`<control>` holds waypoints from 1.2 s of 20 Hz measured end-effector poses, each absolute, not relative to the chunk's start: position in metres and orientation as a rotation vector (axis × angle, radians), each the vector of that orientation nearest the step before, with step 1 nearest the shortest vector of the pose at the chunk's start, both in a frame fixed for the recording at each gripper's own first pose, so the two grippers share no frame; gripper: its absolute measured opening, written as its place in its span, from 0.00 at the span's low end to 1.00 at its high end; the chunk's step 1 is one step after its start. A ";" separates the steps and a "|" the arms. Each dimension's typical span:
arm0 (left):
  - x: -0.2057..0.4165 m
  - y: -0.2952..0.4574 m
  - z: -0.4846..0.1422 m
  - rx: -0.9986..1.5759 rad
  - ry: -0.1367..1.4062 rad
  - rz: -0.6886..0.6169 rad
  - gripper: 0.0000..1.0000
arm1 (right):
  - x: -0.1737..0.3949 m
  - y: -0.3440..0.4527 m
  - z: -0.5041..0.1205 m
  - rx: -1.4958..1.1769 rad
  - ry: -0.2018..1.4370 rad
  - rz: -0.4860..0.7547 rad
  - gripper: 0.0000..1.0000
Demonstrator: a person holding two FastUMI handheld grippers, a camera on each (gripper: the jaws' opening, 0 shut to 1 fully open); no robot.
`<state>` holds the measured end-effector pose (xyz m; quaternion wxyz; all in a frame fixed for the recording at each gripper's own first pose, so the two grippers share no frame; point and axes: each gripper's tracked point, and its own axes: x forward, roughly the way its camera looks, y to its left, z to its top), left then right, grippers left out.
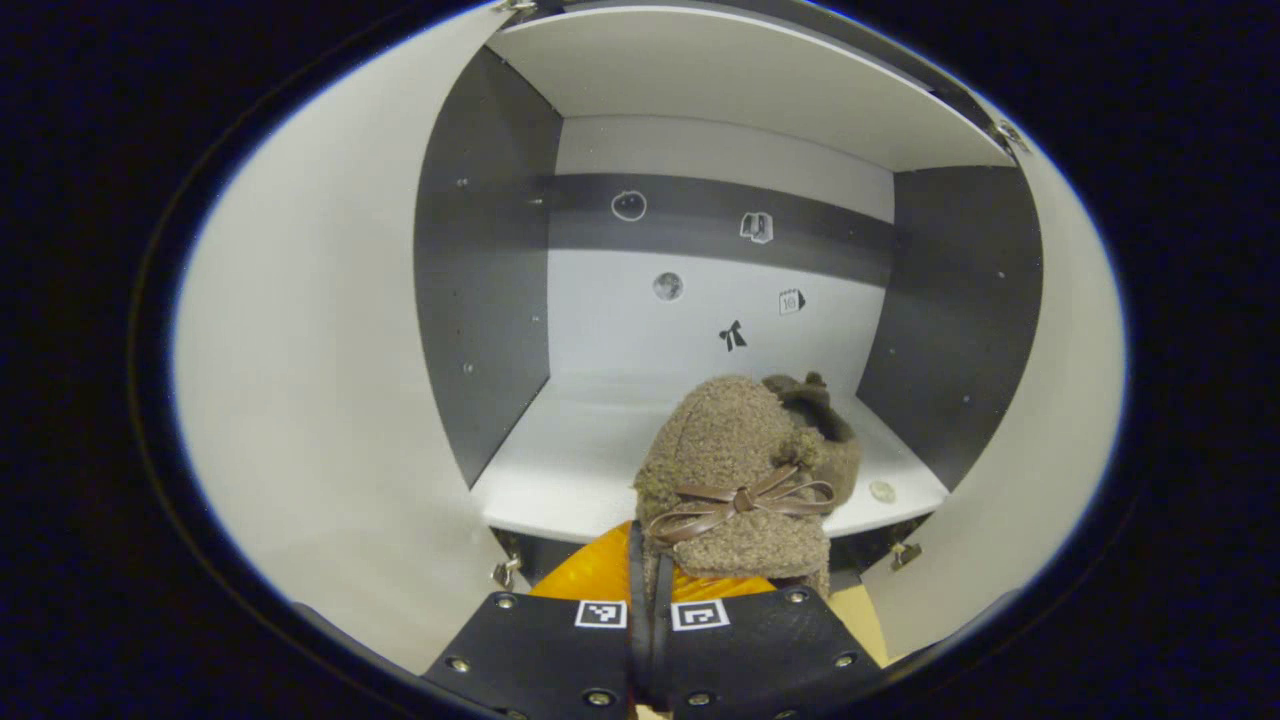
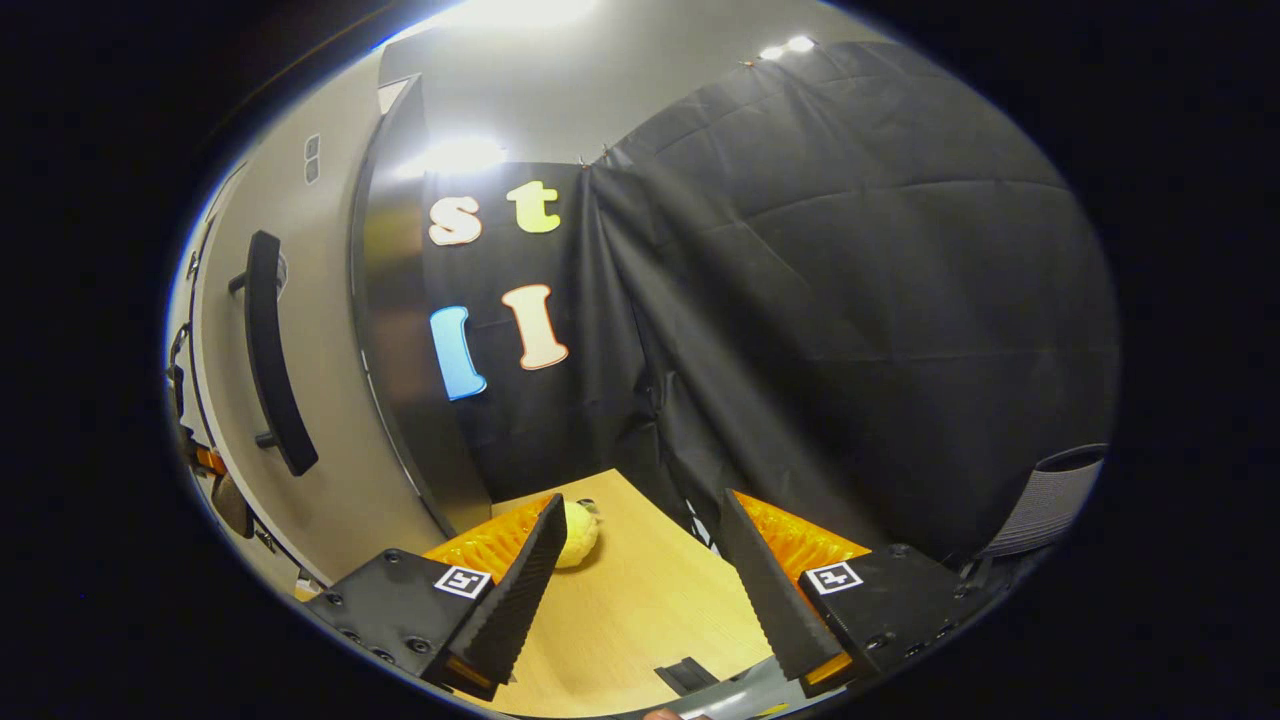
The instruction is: Grab one shoe with the right hand and put it into the shoe cabinet, grab the other shoe with the left hand and put it into the shoe cabinet; then close the right door with the right hand and the left door with the left hand.
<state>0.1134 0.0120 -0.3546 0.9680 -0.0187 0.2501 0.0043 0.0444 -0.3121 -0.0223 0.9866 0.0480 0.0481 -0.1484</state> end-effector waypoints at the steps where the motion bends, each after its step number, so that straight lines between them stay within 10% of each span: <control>1: 0.113 0.012 -0.357 -0.040 0.497 0.008 0.01 | 0.041 -0.316 -0.021 0.104 0.091 -0.314 0.98; 24: 0.174 0.027 -0.412 0.053 0.623 0.018 0.11 | -0.018 -0.349 -0.033 0.185 0.077 -0.523 0.98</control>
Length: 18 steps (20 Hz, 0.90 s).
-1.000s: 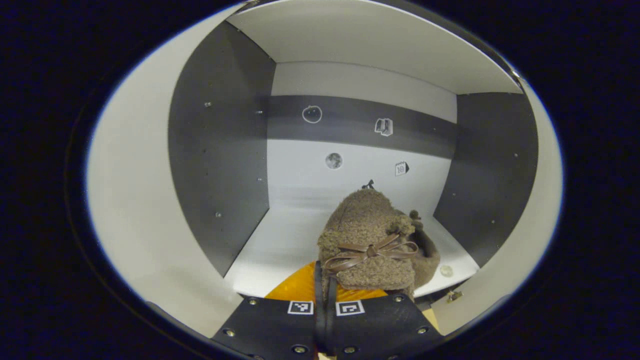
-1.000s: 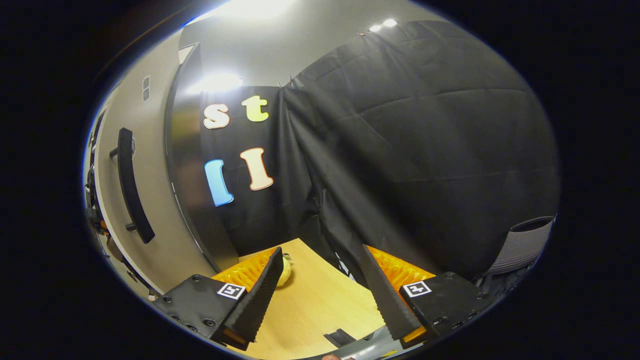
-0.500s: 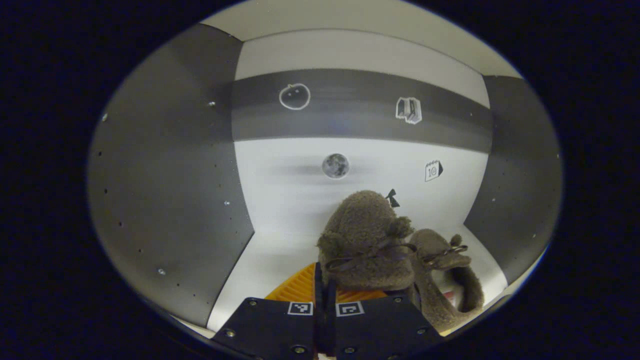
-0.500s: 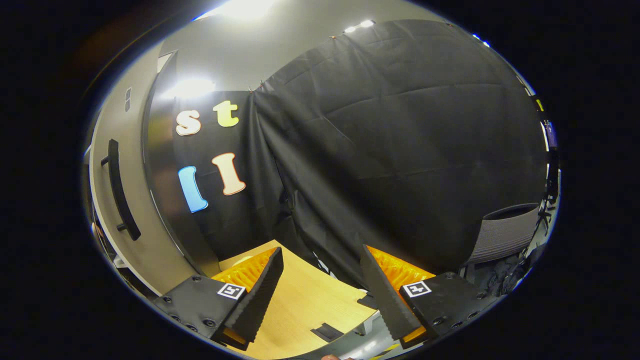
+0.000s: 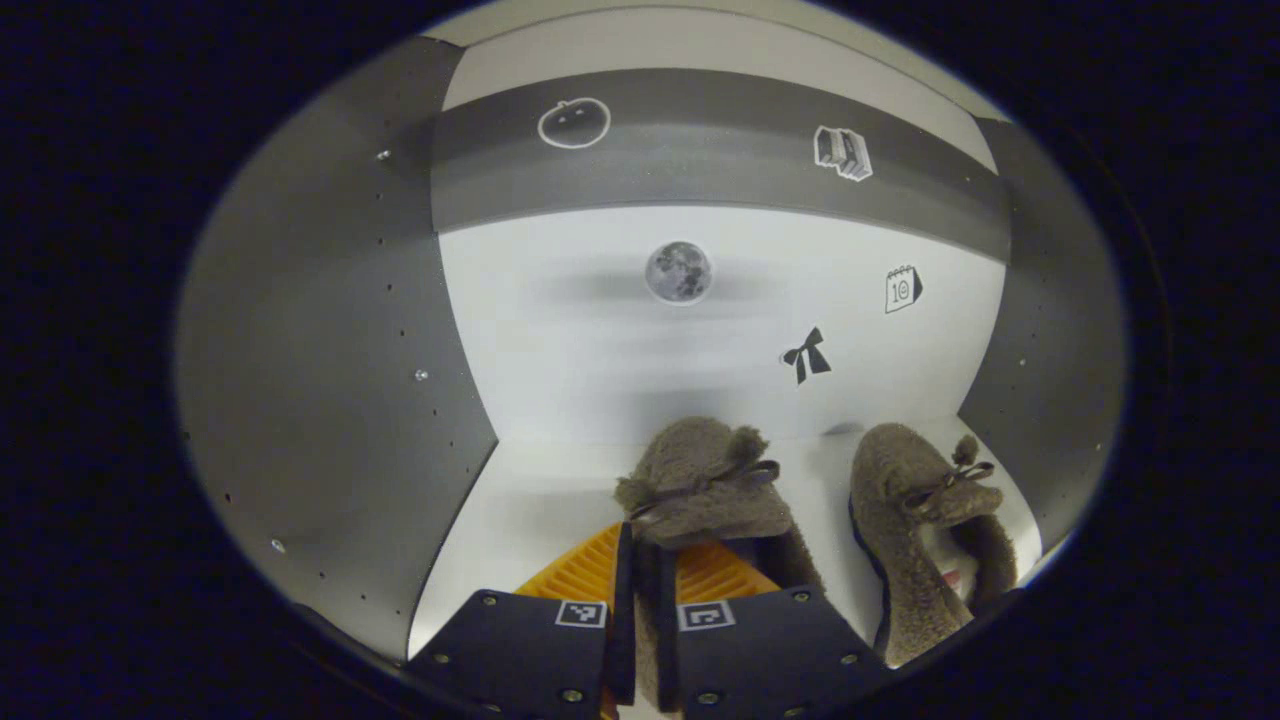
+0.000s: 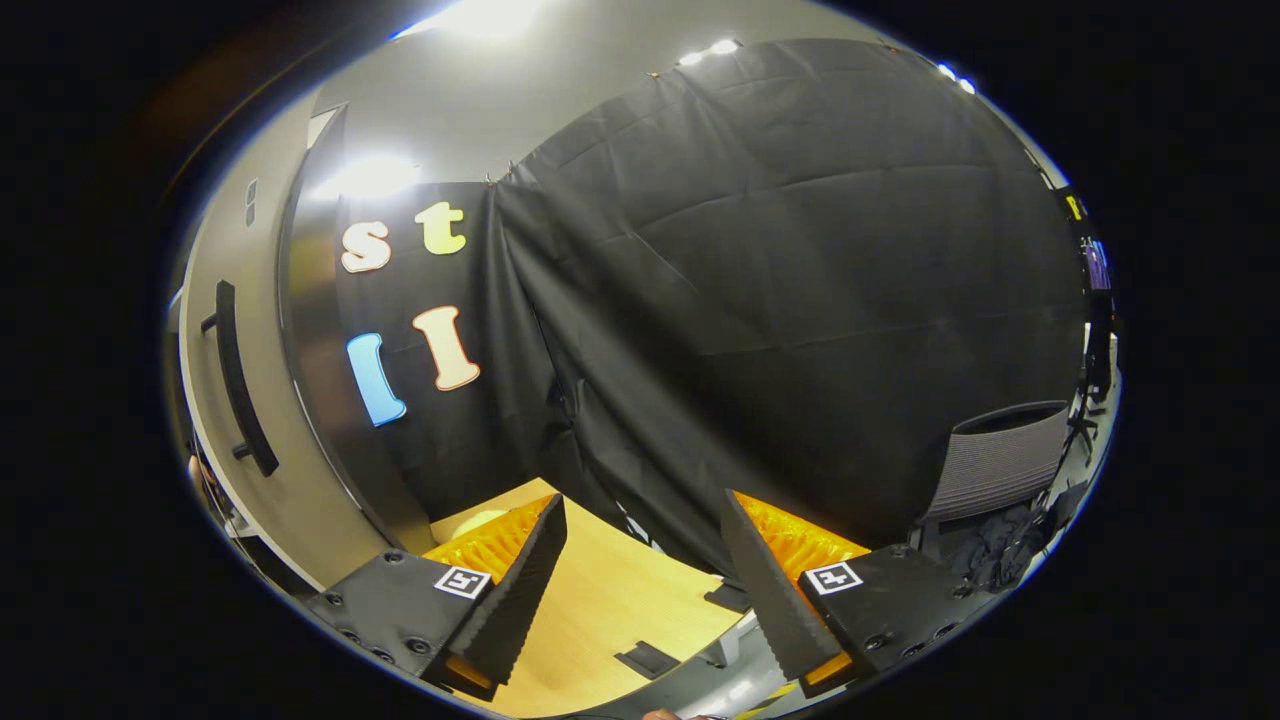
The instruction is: Grab one shoe with the right hand and put it into the shoe cabinet, grab the other shoe with the left hand and put it into the shoe cabinet; then close the right door with the right hand and the left door with the left hand.
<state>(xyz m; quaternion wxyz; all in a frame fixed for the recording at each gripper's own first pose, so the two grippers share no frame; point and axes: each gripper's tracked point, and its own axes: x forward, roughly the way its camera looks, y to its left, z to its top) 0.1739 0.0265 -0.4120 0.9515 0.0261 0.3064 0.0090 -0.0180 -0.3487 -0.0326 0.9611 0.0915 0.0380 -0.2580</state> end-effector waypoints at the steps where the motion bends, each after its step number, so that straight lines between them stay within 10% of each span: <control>1: 0.172 0.026 -0.410 0.050 0.624 0.007 0.13 | -0.016 -0.347 -0.032 0.183 0.078 -0.516 0.98; 5: 0.152 0.037 -0.391 0.136 0.599 0.014 0.41 | -0.008 -0.336 -0.023 0.158 0.079 -0.464 0.98; 9: 0.121 0.027 -0.338 0.165 0.471 -0.016 0.98 | 0.005 -0.321 -0.009 0.169 0.065 -0.403 0.98; 18: -0.011 -0.003 -0.214 0.119 0.162 -0.079 1.00 | 0.034 -0.291 0.044 0.129 -0.005 -0.266 0.98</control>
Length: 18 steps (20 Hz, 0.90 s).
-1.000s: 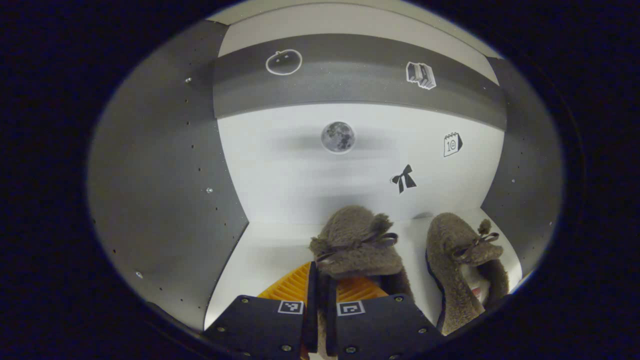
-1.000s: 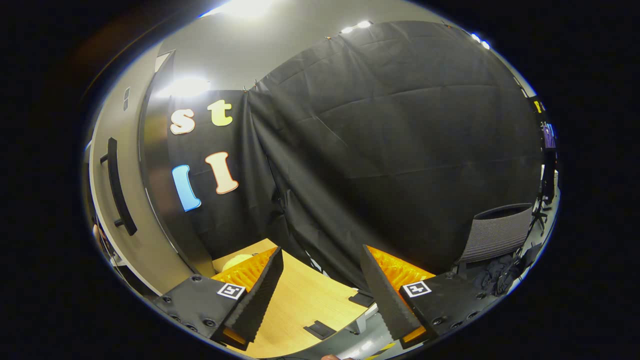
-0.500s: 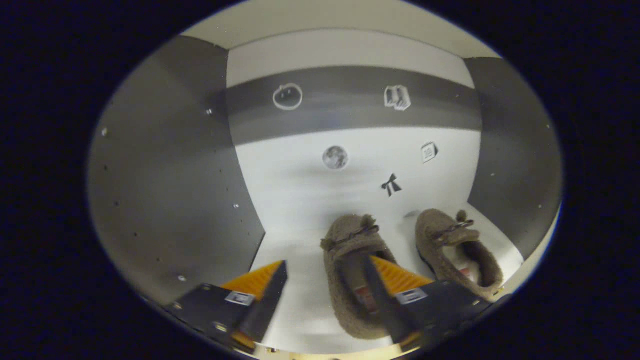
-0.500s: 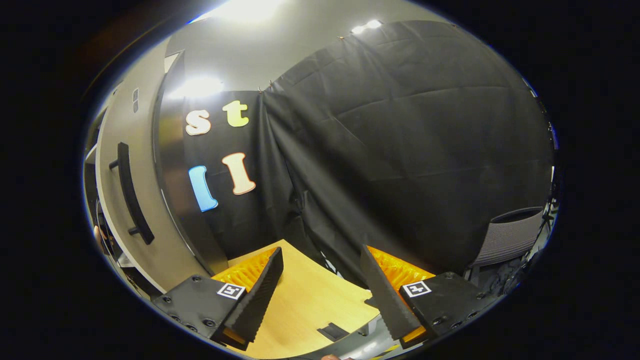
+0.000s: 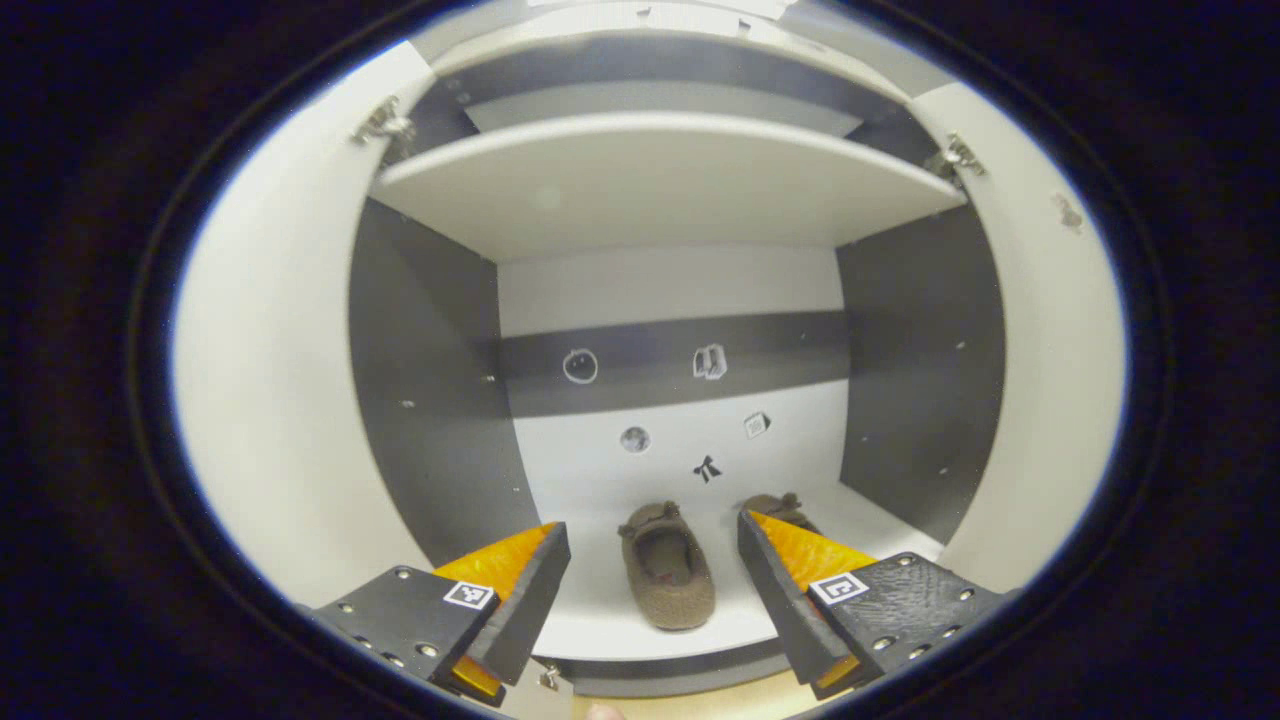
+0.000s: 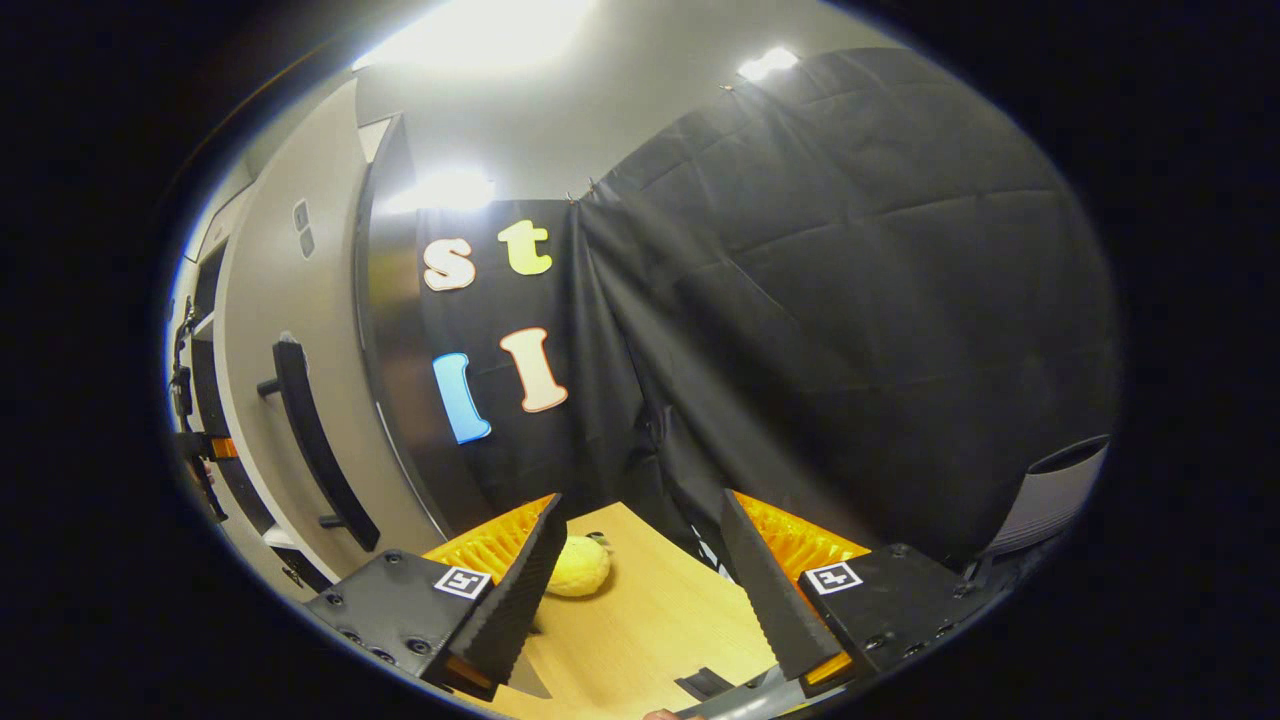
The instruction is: Grab one shoe with the right hand and put it into the shoe cabinet, grab the other shoe with the left hand and put it into the shoe cabinet; then close the right door with the right hand and the left door with the left hand.
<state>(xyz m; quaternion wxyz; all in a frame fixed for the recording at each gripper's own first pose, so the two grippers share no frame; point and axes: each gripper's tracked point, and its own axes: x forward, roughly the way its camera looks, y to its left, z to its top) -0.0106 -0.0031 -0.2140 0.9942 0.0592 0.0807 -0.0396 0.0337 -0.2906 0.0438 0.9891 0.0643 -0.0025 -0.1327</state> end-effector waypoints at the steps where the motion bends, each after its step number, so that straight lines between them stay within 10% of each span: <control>1: -0.027 -0.001 -0.204 0.101 0.122 -0.067 1.00 | 0.038 -0.286 0.051 0.126 -0.016 -0.250 0.98; 18: -0.180 0.049 -0.246 -0.077 0.052 0.195 0.98 | 0.107 -0.221 0.107 0.080 -0.042 0.060 0.98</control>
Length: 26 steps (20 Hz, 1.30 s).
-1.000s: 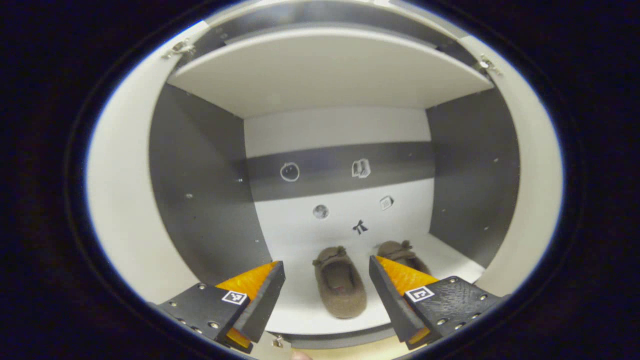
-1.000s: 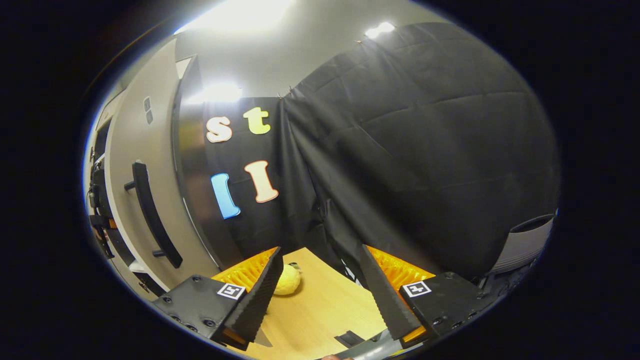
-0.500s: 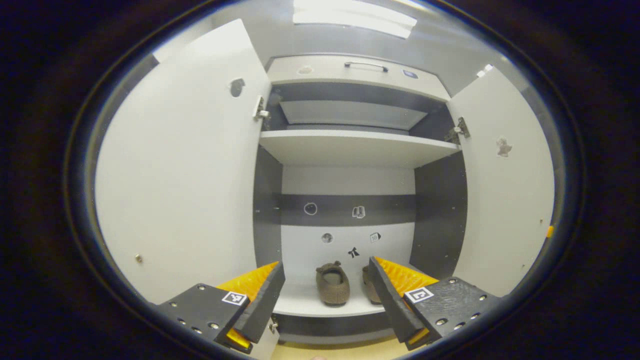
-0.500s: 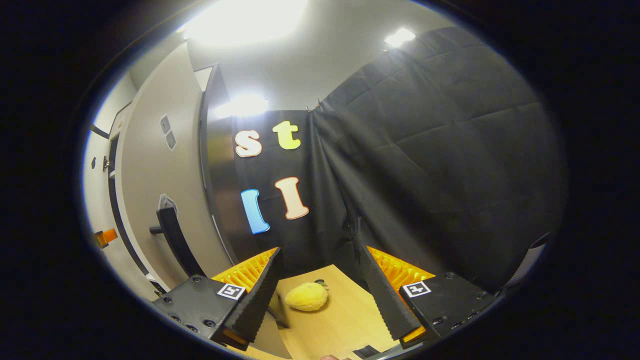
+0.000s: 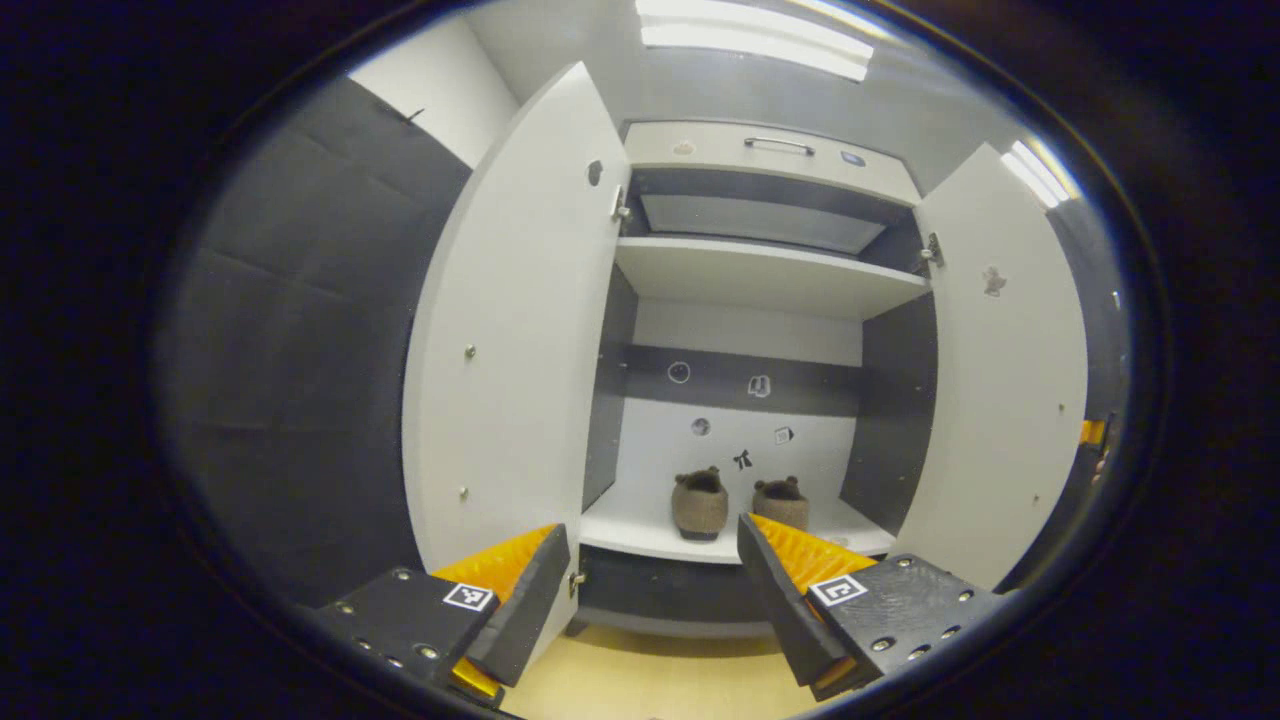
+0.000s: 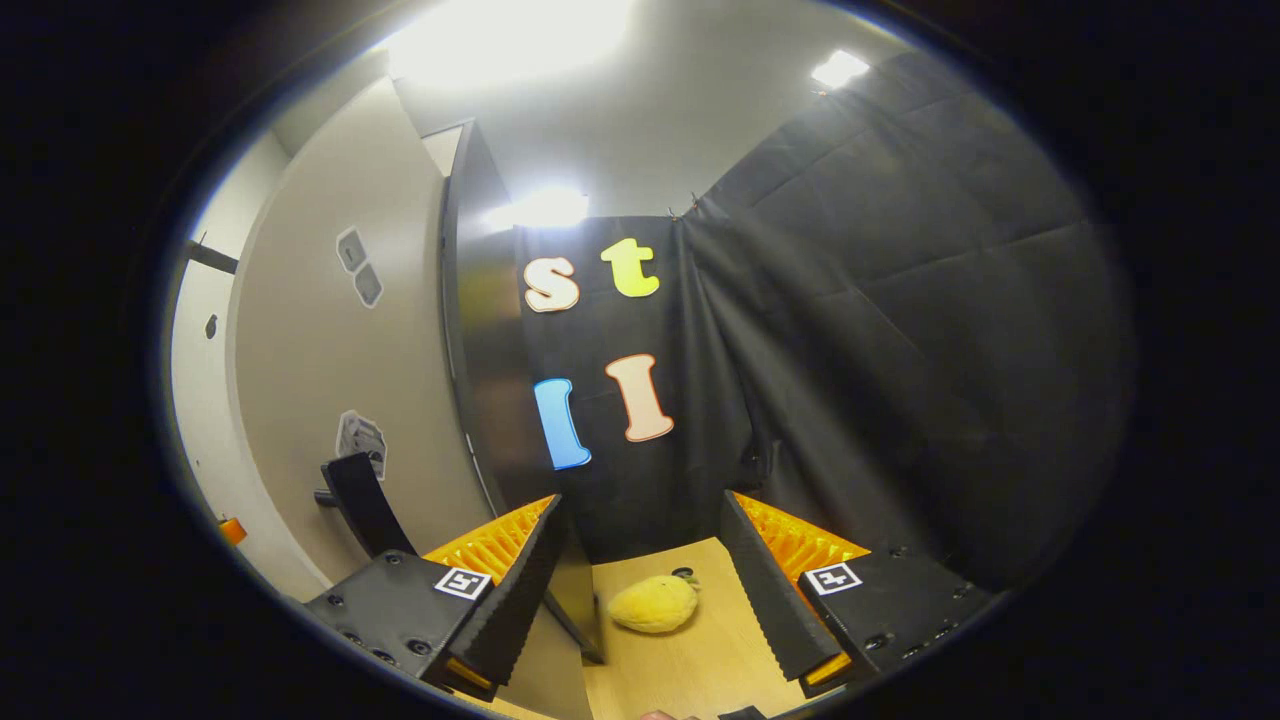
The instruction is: Grab one shoe with the right hand and put it into the shoe cabinet, grab the other shoe with the left hand and put it into the shoe cabinet; then close the right door with the right hand and the left door with the left hand.
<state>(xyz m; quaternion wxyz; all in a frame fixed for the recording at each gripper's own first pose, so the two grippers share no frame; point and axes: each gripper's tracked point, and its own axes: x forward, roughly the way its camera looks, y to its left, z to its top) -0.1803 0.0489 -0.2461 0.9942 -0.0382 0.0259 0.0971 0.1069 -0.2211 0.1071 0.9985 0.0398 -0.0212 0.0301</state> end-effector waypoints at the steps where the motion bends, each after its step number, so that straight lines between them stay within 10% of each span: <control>1: -0.189 0.046 -0.250 -0.078 0.055 0.215 1.00 | 0.110 -0.215 0.108 0.082 -0.038 0.094 0.98; 7: -0.201 0.036 -0.250 -0.029 0.074 0.275 0.98 | 0.112 -0.175 0.111 0.064 0.005 0.279 0.93; 26: -0.187 0.074 -0.281 -0.151 0.140 0.175 1.00 | 0.099 -0.049 0.094 0.095 0.024 0.301 0.96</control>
